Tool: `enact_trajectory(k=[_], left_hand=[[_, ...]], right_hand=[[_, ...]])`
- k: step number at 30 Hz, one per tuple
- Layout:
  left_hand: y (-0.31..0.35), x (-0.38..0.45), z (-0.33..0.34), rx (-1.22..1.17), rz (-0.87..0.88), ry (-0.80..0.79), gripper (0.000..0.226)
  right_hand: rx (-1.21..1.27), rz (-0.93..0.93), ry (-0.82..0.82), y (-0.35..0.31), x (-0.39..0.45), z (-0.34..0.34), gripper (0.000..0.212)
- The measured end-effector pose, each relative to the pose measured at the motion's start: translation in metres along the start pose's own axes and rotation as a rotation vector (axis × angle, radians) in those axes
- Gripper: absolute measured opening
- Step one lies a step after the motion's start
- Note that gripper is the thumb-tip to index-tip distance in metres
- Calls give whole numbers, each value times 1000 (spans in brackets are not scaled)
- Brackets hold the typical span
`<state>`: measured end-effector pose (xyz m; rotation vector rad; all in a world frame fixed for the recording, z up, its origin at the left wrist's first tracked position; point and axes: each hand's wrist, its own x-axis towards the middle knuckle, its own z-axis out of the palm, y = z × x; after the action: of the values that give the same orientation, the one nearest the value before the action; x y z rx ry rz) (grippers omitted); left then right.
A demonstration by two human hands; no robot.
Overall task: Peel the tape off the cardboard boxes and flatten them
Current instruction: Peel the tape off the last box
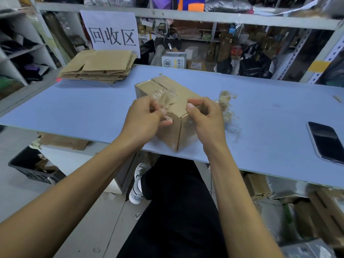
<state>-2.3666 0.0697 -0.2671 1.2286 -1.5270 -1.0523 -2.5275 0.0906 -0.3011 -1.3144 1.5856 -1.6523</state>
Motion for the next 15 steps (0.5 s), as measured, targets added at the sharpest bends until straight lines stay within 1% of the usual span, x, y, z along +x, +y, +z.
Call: enact_trajectory(k=[3, 4, 5, 6, 7, 8, 9, 11, 12, 13, 15], left_hand=[[0, 4, -7, 110, 104, -51, 23], [2, 7, -10, 114, 130, -71, 26], [7, 10, -12, 108, 166, -71, 26], [9, 15, -14, 103, 209, -54, 27], [13, 21, -17, 112, 248, -16, 27], [18, 28, -20, 124, 279, 29, 27], [22, 35, -23, 133, 294, 69, 29], [28, 51, -25, 161, 315, 137, 29], [30, 57, -25, 227, 367, 165, 28], [30, 61, -24, 341, 463, 159, 23], [27, 61, -17, 625, 670, 11, 16]], right_hand=[[-53, -24, -56, -8, -1, 1, 29], [-74, -36, -85, -10, -1, 3, 31], [-99, -42, -101, -12, -3, 5, 24], [-145, -40, -113, -13, -6, 7, 10], [-222, -59, -130, -14, -9, 9, 14], [-299, -92, -149, -13, -12, 10, 31], [-351, -120, -157, -11, -14, 11, 40], [-393, -155, -172, -13, -13, 11, 42], [-392, -158, -182, -13, -11, 9, 41], [-389, -155, -197, -12, -8, 8, 39], [-398, -145, -219, -13, -6, 6, 40]])
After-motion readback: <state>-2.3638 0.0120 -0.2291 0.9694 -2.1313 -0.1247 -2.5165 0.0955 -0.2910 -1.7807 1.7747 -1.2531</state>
